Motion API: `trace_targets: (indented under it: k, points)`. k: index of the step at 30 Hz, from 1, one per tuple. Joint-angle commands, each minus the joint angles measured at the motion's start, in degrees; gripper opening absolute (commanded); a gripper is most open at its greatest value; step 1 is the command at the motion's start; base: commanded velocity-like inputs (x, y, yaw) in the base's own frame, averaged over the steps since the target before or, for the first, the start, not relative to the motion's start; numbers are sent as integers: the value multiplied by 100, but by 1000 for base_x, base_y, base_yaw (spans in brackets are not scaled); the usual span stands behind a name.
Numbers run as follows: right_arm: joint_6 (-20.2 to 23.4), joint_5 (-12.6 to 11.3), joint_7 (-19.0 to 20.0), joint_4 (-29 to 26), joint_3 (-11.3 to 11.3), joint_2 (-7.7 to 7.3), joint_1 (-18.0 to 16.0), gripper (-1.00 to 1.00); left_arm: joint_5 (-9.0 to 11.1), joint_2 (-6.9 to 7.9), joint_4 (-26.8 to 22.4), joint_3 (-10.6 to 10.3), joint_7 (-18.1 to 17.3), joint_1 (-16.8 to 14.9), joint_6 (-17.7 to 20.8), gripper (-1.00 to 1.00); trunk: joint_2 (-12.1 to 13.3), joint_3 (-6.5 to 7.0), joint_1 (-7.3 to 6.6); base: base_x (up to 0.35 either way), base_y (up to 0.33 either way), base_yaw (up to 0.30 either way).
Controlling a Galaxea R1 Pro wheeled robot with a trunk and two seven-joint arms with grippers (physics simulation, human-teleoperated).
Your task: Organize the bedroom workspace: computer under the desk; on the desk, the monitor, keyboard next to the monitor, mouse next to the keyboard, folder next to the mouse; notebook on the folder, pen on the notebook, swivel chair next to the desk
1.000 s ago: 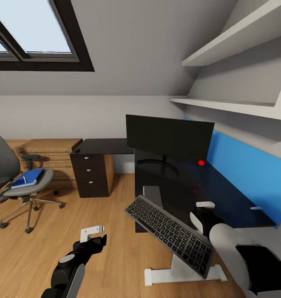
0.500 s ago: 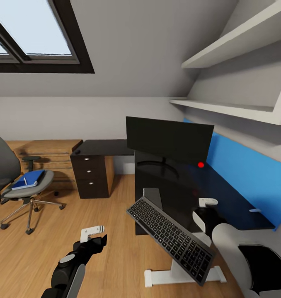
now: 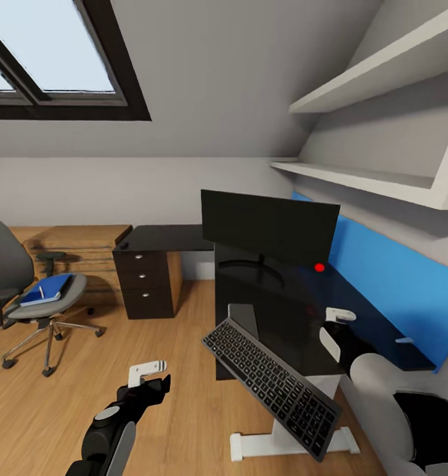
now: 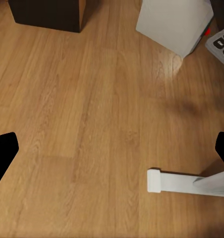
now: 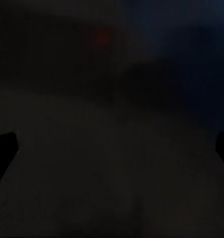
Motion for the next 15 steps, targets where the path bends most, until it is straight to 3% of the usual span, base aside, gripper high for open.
trace_targets:
  k: [1, 5, 7, 8, 9, 10, 15]
  points:
    - [119, -90, 147, -149, 3, -17, 35, 100, 61, 6, -7, -6, 51, -5, 20, 100, -3, -6, -1, 0, 0, 0]
    - [294, -103, 222, -524, 2, -23, 203, 100, 61, 4, -7, -6, 51, -3, 20, 100, -3, -6, -1, 0, 0, 0]
    - [450, -133, 248, -1071, 2, -25, 479, 100, 61, 2, -7, -6, 51, -5, 20, 100, -3, -6, -1, 0, 0, 0]
    - [669, -204, 261, -1934, 2, -23, 909, 100, 61, 4, -7, -6, 51, -5, 20, 100, -3, -6, -1, 0, 0, 0]
    - [767, -238, 262, -2280, 2, -23, 1082, 100, 61, 4, -7, -6, 51, -4, 20, 100, -3, -6, -1, 0, 0, 0]
    - [998, -327, 264, -3024, 2, -16, 1476, 100, 61, 2, -7, -6, 51, -3, 20, 100, -3, -6, -1, 0, 0, 0]
    - [1625, -716, 262, -5052, 4, -2, 2558, 100, 61, 2, -7, -6, 51, -1, 20, 100, -3, -6, -1, 0, 0, 0]
